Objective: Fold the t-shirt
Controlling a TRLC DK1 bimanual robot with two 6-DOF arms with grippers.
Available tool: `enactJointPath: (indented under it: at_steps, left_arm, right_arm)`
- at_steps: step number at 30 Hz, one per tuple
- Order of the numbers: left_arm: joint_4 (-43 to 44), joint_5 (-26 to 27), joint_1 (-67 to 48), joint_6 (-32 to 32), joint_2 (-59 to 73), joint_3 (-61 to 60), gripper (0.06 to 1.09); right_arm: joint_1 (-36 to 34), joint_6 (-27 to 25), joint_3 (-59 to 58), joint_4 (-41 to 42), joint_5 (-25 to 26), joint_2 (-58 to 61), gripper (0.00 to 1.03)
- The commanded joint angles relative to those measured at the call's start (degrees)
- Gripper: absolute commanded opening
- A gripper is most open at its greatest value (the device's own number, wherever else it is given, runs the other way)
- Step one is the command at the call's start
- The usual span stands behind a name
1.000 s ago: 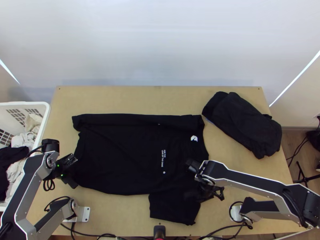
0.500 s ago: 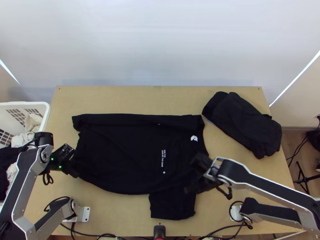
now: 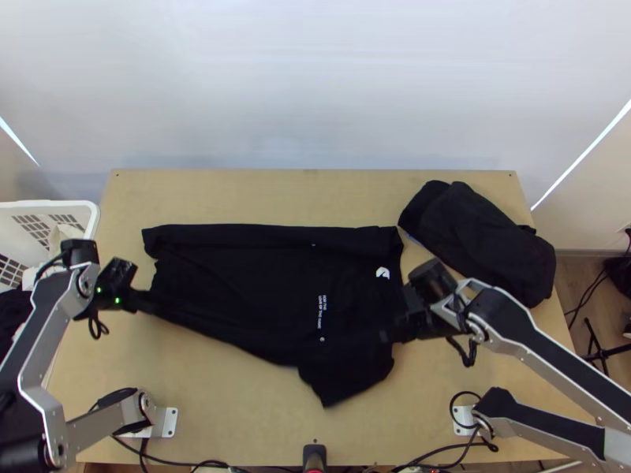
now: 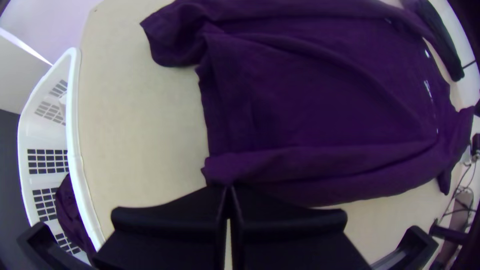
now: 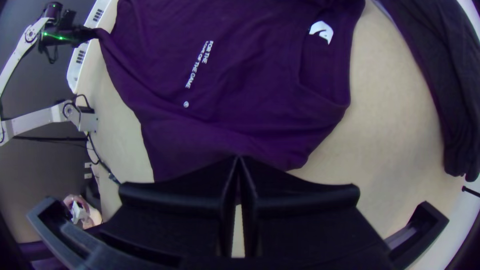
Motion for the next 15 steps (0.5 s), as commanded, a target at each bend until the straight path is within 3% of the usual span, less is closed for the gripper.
enactJointPath:
  at_steps: [1, 9, 15]
  left_arm:
    - [4.6, 0.1, -1.0, -9.6, 7.6, 6.6, 0.10]
    - [5.5, 0.1, -4.0, -18.4, 12.8, 16.2, 0.10]
    - [5.4, -0.5, -4.1, -21.9, 17.4, 21.6, 0.09]
  right_arm:
    - [-5.5, -3.3, 5.3, 1.0, 0.1, 2.6, 0.03]
    - [-10.1, -3.5, 9.0, 5.4, 1.9, 7.1, 0.03]
    - [-11.8, -1.2, 9.5, 13.2, 7.7, 9.5, 0.03]
